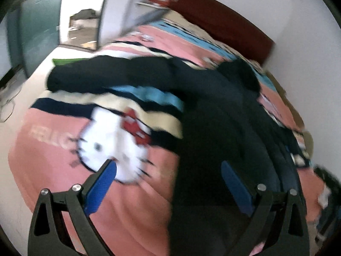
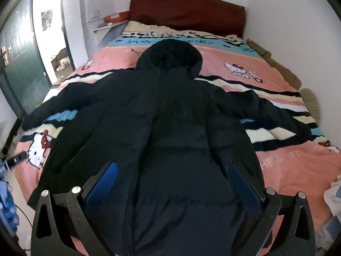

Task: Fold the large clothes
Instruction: 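Grasp the jacket sleeve nearest the left gripper and lift it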

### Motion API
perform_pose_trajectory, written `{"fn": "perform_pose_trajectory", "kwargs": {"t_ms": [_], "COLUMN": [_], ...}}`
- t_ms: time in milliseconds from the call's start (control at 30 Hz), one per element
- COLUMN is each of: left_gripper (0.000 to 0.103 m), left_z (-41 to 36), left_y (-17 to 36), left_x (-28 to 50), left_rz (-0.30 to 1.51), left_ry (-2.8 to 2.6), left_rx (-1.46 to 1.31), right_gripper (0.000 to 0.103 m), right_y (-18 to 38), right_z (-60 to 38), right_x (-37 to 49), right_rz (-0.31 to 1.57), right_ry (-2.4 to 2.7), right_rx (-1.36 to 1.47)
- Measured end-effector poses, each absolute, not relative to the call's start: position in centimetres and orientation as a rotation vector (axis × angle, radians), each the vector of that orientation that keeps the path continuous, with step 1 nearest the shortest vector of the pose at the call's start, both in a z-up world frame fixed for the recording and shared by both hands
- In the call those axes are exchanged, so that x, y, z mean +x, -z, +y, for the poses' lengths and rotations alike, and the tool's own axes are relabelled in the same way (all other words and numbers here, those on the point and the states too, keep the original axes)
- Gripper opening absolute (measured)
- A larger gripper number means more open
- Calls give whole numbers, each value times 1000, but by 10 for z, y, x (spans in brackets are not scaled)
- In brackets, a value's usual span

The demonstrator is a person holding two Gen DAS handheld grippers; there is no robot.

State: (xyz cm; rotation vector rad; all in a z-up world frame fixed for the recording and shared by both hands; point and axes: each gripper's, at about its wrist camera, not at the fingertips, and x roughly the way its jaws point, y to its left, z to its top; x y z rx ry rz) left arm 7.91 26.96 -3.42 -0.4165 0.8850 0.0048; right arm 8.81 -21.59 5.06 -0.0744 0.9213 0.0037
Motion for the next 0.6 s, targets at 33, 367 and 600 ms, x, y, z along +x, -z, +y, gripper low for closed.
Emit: {"fn": "perform_pose_trajectory", "kwargs": {"t_ms": [33, 367, 600], "left_gripper": [99, 99, 99], "left_z": [285, 420, 469], "left_y": [35, 64, 103], "left_x": [85, 140, 176], "left_rz": [873, 748, 768], "left_ry": [-26, -219, -319], "left_rx": [-449, -847, -1056], "right_gripper": [102, 102, 102], "right_y": [-51, -56, -61], "right_z": [-215, -227, -240], "right_x": [91, 109, 112], "right_rz": [921, 924, 917], "right_ry": [5, 67, 101], "right_rx": [-78, -57, -39]}}
